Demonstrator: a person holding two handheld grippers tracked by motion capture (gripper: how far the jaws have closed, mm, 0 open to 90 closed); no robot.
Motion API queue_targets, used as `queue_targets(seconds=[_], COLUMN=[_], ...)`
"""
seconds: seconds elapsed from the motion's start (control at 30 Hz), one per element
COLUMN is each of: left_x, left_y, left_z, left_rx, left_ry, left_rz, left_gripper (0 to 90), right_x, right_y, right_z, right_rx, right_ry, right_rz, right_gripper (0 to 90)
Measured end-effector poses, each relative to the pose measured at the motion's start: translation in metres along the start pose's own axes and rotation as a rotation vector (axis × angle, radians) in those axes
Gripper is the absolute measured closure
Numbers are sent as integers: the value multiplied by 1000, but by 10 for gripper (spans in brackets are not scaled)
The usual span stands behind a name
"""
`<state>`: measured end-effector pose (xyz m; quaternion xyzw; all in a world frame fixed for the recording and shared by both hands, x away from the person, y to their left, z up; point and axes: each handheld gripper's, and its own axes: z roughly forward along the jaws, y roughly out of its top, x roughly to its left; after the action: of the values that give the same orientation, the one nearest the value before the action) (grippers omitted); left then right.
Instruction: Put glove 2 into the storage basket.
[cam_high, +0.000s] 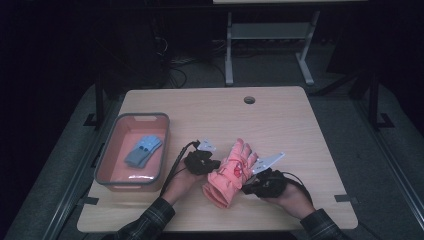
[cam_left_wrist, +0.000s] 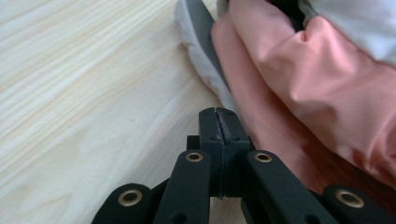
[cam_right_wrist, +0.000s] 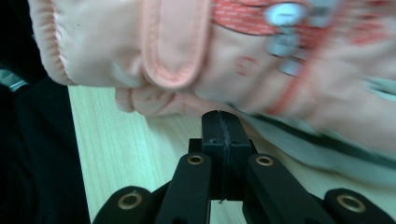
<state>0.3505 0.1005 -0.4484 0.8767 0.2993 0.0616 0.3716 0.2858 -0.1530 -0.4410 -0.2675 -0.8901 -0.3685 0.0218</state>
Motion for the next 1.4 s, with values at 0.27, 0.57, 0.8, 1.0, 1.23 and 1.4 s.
queue_targets(seconds=[0.27, 0.57, 0.8, 1.0, 1.23, 1.4], left_x=[6, 9, 16, 15, 13, 11], left_y=[12, 19, 17, 18, 19, 19], left_z=[-26, -48, -63, -65, -63, -60], left_rx=[-28, -59, -92, -103, -91, -87], left_ry=[22, -25, -96, -122, -128, -132], left_rz=[-49, -64, -82, -71, -56, -59], left_gripper=[836, 574, 366, 235, 182, 163], right_x=[-12, -19, -26, -33, -37, -37], right_y=[10, 40, 54, 55, 53, 54], right_z=[-44, -43, -34, -26, -9, 4], right_rx=[-105, -163, -181, -168, -114, -68], right_ry=[-74, -95, -109, -124, -119, -118], right_rz=[18, -5, -10, 2, 19, 16], right_gripper=[899, 899, 899, 900, 900, 900])
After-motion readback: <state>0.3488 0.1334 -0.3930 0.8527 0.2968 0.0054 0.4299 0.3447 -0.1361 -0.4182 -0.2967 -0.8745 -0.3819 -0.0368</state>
